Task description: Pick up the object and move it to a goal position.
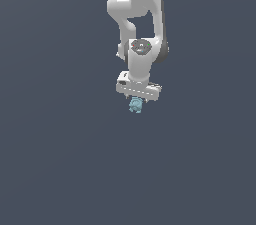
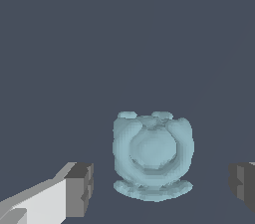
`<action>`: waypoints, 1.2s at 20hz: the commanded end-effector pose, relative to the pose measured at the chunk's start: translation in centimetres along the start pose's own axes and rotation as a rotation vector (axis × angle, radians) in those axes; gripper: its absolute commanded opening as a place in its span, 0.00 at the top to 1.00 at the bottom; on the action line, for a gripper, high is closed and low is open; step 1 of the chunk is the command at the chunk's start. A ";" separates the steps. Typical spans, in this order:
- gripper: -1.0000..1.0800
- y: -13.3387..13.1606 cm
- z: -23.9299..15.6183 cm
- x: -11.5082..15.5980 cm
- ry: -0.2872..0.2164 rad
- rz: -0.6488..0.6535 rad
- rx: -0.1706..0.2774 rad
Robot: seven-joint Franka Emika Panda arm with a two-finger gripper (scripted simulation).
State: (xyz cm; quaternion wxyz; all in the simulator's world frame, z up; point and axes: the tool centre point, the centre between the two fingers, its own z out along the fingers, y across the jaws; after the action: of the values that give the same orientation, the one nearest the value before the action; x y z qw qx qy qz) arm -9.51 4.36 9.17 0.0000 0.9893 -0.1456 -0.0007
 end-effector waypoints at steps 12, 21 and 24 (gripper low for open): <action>0.04 0.0 2.5 -0.3 0.001 0.007 0.000; 0.04 0.0 5.1 -0.3 0.001 0.009 0.000; 1.00 0.0 5.2 -0.3 0.001 0.009 0.000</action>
State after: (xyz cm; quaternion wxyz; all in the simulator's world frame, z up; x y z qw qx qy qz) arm -9.84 4.49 4.11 0.0000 0.9887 -0.1500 -0.0001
